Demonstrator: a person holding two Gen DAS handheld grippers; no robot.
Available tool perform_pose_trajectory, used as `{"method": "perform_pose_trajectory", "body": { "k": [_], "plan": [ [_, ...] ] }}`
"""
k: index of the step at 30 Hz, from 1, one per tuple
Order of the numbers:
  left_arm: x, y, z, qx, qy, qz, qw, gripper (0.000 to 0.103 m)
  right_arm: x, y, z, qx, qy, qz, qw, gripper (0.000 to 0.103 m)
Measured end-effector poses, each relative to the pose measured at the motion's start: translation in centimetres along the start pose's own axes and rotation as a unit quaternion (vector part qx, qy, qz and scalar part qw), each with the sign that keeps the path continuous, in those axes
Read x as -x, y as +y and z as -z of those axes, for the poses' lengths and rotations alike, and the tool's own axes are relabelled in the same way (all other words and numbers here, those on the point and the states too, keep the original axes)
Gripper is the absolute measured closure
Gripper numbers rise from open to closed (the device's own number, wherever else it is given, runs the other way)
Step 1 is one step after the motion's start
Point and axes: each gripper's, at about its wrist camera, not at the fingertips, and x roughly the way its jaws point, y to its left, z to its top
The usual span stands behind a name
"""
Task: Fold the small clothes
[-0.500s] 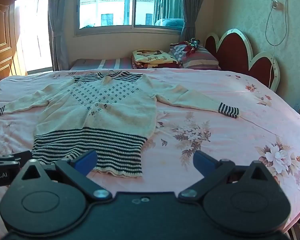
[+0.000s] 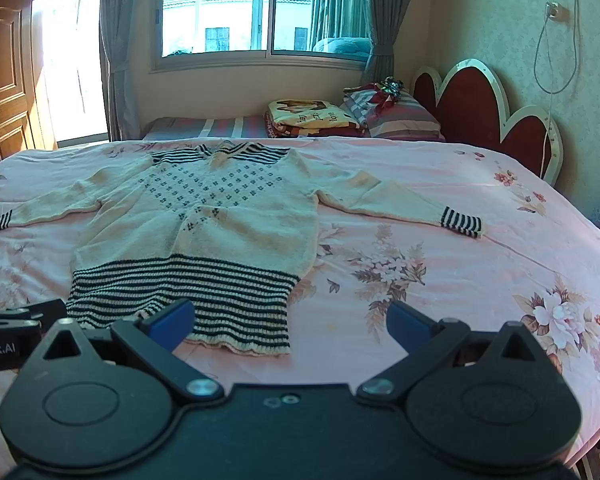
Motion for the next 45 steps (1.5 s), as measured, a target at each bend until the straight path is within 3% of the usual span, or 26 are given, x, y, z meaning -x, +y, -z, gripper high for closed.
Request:
{"method": "perform_pose_trajectory", "body": {
  "k": [40, 42, 45],
  "plan": [
    [-0.8, 0.1, 0.5, 0.025, 0.03, 0.009, 0.9992, 0.0, -0.4, -0.1, 0.4, 0.001, 0.007, -0.002, 1.0, 0.001],
    [-1.1, 0.0, 0.4, 0.023, 0.029, 0.016, 0.9992, 0.0, -0.6, -0.3, 0.3, -0.005, 0.01, -0.004, 1.0, 0.001],
    [-1.6, 0.2, 0.1, 0.04, 0.033, 0.058, 0.997, 0.0, -1.2, -1.4, -0.1, -0.02, 0.01, -0.008, 1.0, 0.001]
  ]
}}
